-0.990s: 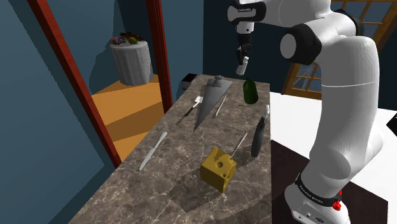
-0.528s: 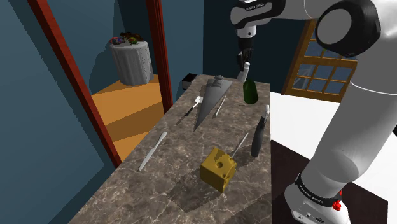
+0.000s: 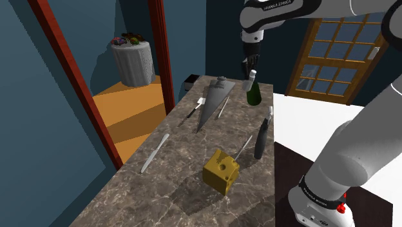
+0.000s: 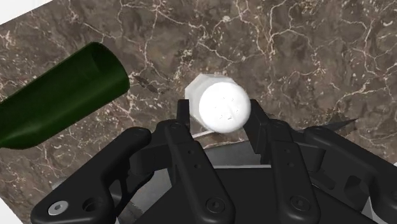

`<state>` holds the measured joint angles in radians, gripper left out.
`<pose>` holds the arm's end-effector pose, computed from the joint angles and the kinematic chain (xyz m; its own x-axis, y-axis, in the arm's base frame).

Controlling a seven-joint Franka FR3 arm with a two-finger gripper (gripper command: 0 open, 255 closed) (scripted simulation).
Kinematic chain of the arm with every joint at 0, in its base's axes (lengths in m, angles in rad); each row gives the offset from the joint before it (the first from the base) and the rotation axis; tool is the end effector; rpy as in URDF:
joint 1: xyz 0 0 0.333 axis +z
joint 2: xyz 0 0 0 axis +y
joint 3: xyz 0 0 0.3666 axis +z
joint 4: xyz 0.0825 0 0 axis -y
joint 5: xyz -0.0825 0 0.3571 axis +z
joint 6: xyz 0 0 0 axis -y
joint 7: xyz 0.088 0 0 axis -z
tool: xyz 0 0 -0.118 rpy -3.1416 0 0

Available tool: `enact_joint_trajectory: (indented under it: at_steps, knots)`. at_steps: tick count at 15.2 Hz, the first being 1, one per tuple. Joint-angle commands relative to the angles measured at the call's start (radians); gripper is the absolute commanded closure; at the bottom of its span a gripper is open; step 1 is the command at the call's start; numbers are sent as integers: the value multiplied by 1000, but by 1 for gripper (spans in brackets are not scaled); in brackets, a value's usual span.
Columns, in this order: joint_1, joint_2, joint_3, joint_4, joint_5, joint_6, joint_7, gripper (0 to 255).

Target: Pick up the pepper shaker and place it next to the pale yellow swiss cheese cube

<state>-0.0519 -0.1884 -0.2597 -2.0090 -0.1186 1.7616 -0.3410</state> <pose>0.4327 -0.1618 0.5742 0.9947 0.0597 -0.0838 0.0633 -0.9972 0.0409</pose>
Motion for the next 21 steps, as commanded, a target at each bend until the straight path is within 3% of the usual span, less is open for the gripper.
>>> enact_joint_trajectory:
  at_steps: [1, 11, 21]
  knots:
    - [12, -66, 24, -67, -9, -1, 42, 255]
    - [66, -373, 168, -338, 17, -54, 236, 255]
    - [154, -622, 343, -497, 145, -152, 434, 255]
